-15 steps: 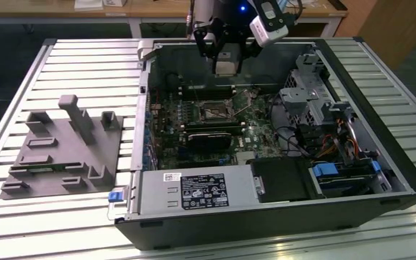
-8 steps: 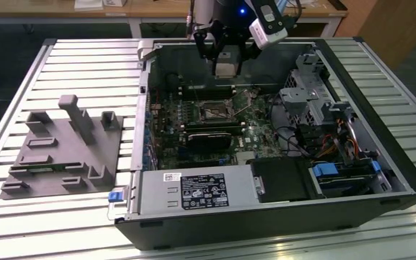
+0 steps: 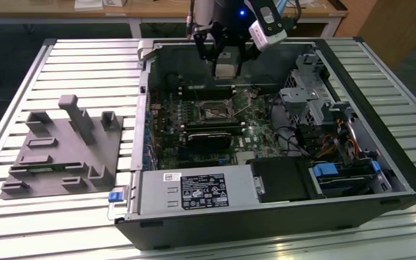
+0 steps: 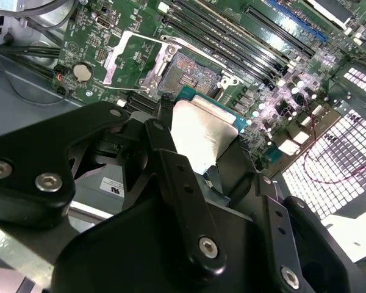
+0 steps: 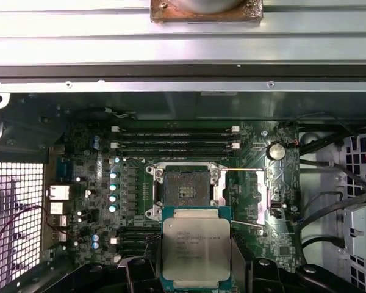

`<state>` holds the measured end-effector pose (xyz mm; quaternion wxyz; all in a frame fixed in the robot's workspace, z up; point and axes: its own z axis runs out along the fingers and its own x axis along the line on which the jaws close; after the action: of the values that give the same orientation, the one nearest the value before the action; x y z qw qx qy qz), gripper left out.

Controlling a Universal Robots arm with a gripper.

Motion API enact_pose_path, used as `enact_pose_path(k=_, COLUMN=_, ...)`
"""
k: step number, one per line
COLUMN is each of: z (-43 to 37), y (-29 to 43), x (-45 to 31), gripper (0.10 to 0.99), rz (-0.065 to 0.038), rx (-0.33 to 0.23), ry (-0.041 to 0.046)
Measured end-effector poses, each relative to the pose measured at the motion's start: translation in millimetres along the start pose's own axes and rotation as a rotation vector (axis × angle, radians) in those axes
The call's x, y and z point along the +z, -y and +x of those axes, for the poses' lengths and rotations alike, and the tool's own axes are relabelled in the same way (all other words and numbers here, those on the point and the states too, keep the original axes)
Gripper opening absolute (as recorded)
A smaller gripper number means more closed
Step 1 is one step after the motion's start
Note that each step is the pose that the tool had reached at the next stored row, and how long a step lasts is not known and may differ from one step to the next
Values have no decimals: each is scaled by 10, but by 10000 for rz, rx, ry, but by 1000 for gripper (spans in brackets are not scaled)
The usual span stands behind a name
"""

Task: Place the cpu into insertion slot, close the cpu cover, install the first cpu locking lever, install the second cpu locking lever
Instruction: 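Place the cpu into insertion slot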

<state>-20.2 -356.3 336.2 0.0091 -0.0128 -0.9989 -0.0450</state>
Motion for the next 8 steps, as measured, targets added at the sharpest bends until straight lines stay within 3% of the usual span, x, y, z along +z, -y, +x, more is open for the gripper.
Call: enact_pose_path(k=8, z=0, y=2, x=17, gripper=541, rz=0, rx=0, ry=0)
